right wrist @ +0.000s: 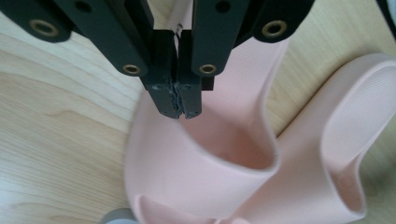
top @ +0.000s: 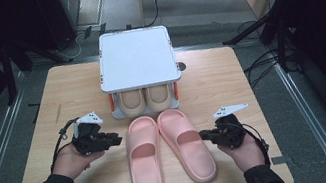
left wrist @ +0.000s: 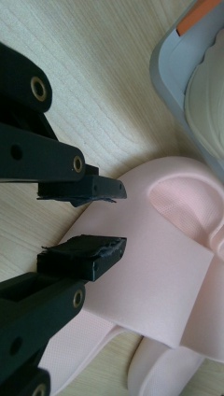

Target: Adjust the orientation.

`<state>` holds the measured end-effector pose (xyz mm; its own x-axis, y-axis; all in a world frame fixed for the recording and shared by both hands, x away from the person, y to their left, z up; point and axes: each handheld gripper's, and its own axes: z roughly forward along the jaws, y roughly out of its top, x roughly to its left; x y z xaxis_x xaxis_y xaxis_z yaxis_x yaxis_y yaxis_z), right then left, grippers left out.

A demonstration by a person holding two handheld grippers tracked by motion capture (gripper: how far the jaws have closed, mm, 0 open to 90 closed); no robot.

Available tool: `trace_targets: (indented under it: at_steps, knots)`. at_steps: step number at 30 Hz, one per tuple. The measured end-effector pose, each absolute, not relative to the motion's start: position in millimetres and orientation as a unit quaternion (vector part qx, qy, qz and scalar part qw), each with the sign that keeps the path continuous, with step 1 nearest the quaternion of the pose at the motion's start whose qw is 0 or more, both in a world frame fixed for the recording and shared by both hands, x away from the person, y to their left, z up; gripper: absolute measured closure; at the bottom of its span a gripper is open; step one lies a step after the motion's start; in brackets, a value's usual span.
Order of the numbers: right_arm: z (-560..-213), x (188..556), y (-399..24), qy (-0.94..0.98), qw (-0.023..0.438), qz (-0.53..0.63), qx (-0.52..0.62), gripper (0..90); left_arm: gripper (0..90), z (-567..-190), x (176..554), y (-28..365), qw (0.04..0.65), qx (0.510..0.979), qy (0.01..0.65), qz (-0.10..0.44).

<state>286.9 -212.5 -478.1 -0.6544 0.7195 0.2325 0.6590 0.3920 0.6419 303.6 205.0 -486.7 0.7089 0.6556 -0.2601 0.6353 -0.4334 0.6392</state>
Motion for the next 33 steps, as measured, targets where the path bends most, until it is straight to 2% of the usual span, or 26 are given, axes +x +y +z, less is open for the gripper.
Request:
trace_targets:
  at_steps: [12, 33]
  knots:
    - [-498, 320, -211, 0.838, 0.067, 0.331, 0.429, 89.3, 74.2, -502, 307, 194, 0.34, 0.86, 0.381, -0.006]
    - [-505, 322, -198, 0.848, 0.046, 0.327, 0.415, 88.5, 73.4, -506, 299, 180, 0.329, 0.874, 0.358, -0.019]
